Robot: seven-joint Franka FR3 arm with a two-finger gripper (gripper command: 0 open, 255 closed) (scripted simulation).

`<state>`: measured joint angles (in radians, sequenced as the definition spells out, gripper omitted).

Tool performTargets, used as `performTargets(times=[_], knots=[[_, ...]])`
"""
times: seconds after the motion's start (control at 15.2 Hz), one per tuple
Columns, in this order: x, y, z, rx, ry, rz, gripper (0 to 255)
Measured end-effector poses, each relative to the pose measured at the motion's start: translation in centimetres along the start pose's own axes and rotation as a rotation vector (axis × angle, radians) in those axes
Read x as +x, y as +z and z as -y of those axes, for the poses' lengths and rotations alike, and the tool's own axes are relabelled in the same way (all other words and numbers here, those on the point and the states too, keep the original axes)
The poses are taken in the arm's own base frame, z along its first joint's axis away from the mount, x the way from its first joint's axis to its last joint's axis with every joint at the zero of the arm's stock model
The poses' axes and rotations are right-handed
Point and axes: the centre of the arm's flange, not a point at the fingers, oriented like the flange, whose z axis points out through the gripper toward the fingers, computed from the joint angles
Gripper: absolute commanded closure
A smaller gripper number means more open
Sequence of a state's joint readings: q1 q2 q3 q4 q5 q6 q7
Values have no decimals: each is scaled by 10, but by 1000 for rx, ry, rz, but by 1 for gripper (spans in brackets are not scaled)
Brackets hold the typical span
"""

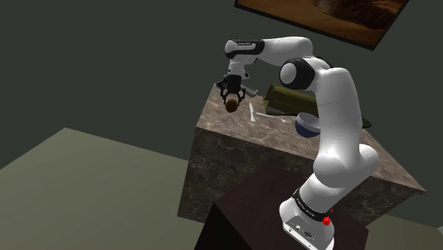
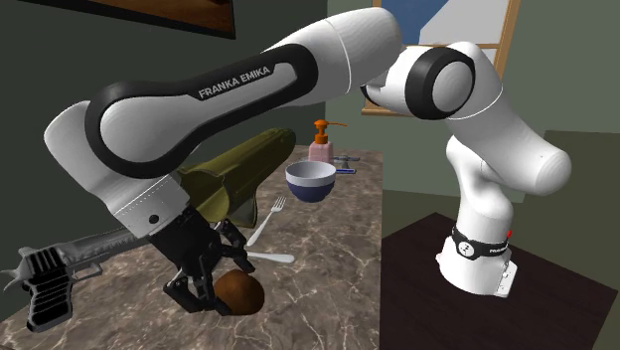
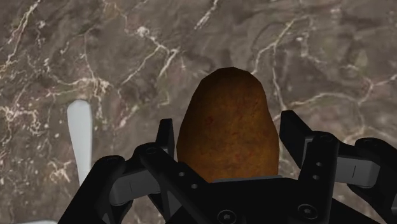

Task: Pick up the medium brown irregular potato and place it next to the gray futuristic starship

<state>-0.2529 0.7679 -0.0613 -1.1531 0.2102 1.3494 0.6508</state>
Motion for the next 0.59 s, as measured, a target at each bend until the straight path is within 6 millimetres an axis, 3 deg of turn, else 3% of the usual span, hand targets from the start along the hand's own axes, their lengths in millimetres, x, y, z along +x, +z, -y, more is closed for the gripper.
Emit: performTargets(times=[0.59], knots=[[-24,-38,-8,0,0,0,255]])
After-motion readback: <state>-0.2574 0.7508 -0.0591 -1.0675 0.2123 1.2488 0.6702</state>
